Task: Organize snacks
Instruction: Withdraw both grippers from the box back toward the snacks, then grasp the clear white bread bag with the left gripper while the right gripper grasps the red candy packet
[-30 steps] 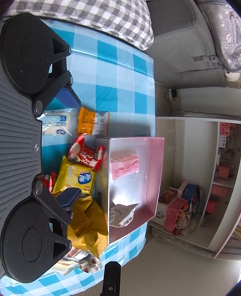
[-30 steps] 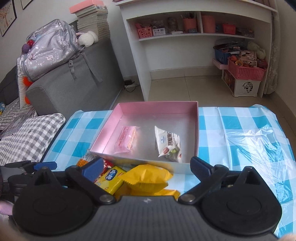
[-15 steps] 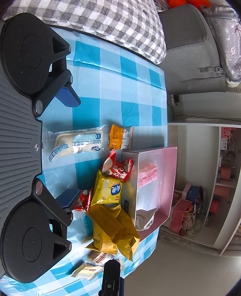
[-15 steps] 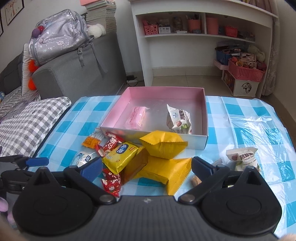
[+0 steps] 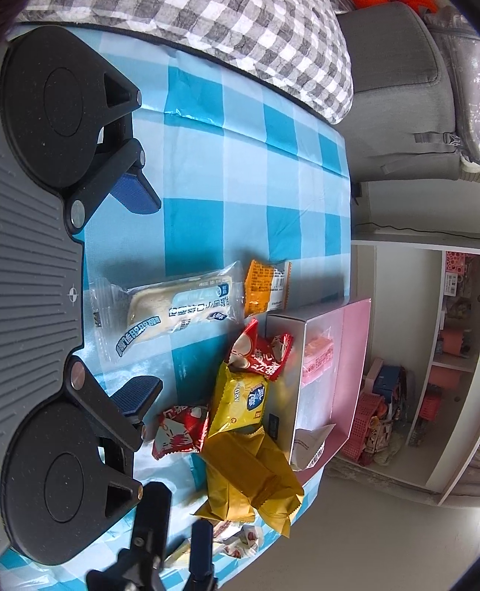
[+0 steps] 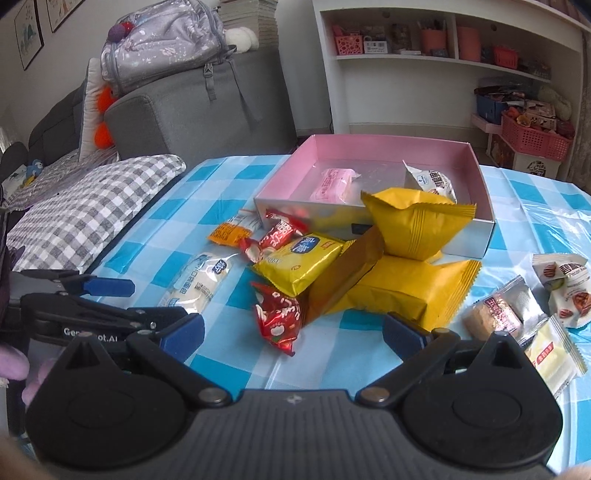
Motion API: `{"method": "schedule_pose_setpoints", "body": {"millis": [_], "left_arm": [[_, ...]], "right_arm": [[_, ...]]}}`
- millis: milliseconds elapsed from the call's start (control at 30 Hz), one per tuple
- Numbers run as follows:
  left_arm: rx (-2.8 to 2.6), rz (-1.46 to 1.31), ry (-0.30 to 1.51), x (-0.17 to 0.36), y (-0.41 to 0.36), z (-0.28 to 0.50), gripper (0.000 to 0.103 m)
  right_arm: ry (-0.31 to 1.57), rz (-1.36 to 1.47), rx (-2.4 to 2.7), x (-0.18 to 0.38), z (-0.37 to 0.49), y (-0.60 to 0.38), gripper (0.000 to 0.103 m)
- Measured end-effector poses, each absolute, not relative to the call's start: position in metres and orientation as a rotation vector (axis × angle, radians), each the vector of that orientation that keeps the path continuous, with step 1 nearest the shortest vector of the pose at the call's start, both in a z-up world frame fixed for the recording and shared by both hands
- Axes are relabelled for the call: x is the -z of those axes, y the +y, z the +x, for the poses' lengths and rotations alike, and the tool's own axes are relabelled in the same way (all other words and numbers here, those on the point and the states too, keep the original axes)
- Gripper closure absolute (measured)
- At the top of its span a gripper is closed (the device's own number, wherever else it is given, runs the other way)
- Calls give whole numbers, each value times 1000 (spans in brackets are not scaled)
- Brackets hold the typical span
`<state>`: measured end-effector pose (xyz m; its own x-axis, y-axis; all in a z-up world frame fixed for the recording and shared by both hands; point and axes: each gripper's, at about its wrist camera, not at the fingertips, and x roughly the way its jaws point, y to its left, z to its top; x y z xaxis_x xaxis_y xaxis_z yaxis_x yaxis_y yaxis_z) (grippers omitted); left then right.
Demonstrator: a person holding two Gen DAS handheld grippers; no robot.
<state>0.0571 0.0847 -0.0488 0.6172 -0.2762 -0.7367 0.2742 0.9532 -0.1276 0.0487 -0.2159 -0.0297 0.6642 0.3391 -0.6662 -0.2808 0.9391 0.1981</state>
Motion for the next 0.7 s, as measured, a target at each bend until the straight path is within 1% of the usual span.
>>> {"method": "schedule_pose_setpoints", "body": {"millis": [233, 367, 433, 467, 600, 700], "left_arm": [[335, -31, 842, 57, 84, 70, 9], [342, -26, 843, 62, 81, 75, 14], [340, -21, 847, 64, 81, 77, 18], [336, -21, 849, 64, 81, 79, 19], [334, -25, 848, 64, 81, 82, 30], [335, -30, 851, 64, 81, 85, 37]], "right_arm": [[767, 60, -382, 45, 49, -202, 2], [764, 51, -381, 52, 53, -197, 7], [768, 43, -374, 54, 55, -195, 10], [771, 39, -369, 56, 56, -194, 13], [776, 33, -356, 60, 59, -190, 25], [779, 34, -350, 61, 61, -187, 30]]}}
